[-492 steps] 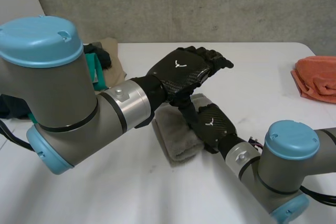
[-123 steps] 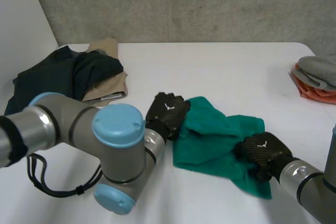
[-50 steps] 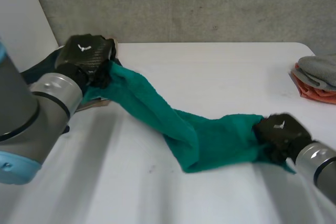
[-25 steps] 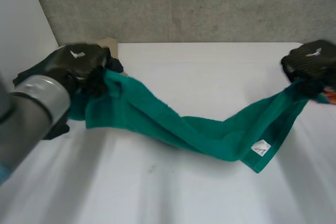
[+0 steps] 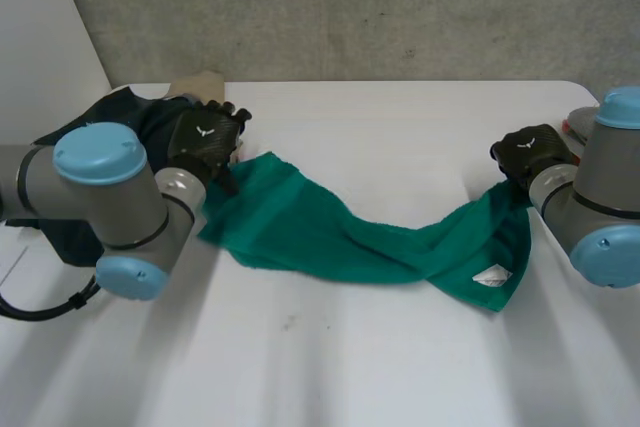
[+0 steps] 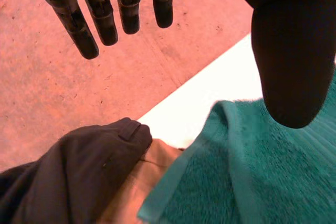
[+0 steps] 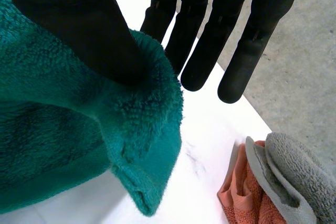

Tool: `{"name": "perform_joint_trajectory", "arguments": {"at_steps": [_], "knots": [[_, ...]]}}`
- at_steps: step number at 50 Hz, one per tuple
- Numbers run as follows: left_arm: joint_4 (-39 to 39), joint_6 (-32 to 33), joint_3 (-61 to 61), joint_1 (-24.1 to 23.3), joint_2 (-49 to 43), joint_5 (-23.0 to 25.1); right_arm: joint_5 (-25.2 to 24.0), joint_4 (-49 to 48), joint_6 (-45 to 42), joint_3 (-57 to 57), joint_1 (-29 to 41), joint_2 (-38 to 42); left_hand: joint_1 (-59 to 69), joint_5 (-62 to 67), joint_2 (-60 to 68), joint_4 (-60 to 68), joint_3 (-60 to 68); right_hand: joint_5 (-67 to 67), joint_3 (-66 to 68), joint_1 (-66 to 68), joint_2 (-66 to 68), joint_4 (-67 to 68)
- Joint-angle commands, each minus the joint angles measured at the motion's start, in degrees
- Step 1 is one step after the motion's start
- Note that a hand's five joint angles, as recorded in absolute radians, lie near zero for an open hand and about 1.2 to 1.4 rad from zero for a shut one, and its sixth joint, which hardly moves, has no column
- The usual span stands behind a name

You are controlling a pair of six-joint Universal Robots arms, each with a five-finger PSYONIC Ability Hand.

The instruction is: Fold the laundry.

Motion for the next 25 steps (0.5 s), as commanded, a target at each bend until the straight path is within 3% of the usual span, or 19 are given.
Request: {"name": "perform_joint_trajectory", "arguments": {"at_steps": [1, 6, 12, 25], "knots": [[-0.16, 9.68, -12.24, -0.30, 10.00, 1.22, -0.45, 0.41, -0.02, 1.32, -0.26, -0.86, 7.04, 6.94, 6.31, 6.67, 6.29, 13.07, 11.78, 15.66, 12.47, 11.27], [-1.12, 14.34, -18.57, 0.22, 13.61, 5.26, -0.54, 0.41, -0.02, 1.41, -0.26, -0.42, 19.31, 19.21, 18.58, 18.95, 18.57, 13.07, 11.78, 15.66, 12.47, 11.27], [-2.71, 14.79, -19.11, 1.98, 12.65, 7.29, -0.54, 0.41, -0.10, 1.50, 0.01, -0.25, 19.66, 19.57, 18.94, 19.30, 18.92, 13.07, 11.78, 15.66, 12.47, 11.27], [-6.04, 14.17, -8.92, 3.30, -0.97, 10.72, -0.45, 0.41, -0.63, 2.73, 0.18, -0.25, 24.21, 24.11, 23.48, 23.85, 23.47, 13.07, 11.78, 15.66, 12.47, 11.27]]}}
